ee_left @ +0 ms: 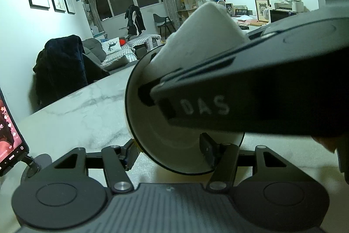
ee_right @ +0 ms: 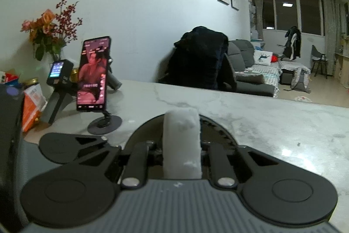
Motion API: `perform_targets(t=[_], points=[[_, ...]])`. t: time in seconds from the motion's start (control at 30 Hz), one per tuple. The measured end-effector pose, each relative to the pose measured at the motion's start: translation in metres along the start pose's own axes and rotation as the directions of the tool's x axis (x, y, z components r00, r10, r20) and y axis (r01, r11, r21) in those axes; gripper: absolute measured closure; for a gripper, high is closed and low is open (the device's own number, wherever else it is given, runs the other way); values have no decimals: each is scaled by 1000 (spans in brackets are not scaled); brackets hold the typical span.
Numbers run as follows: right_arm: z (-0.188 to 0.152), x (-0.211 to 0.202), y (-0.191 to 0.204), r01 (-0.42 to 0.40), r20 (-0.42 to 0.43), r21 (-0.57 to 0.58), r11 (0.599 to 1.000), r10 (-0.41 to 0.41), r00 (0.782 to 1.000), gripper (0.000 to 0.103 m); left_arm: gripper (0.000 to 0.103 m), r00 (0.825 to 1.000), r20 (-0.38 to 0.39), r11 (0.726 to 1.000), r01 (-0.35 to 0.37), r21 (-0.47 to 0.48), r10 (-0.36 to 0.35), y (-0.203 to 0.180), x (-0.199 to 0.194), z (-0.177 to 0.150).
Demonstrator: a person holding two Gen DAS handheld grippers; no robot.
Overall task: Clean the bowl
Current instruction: 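Press the sponge in the right tool into the bowl bottom and rub around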
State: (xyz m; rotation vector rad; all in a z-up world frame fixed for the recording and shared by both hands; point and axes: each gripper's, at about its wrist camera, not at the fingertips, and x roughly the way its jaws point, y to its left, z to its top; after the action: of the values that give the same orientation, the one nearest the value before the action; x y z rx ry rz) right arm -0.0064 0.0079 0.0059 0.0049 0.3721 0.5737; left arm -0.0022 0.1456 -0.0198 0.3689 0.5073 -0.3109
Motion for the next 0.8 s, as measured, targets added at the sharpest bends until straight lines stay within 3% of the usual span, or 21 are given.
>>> perform_targets(t=[0.8], points=[[-10,-7,-16,60,-25,53,997,-58,998,85,42,1000,1,1000,-25,19,25,-1,2,3]])
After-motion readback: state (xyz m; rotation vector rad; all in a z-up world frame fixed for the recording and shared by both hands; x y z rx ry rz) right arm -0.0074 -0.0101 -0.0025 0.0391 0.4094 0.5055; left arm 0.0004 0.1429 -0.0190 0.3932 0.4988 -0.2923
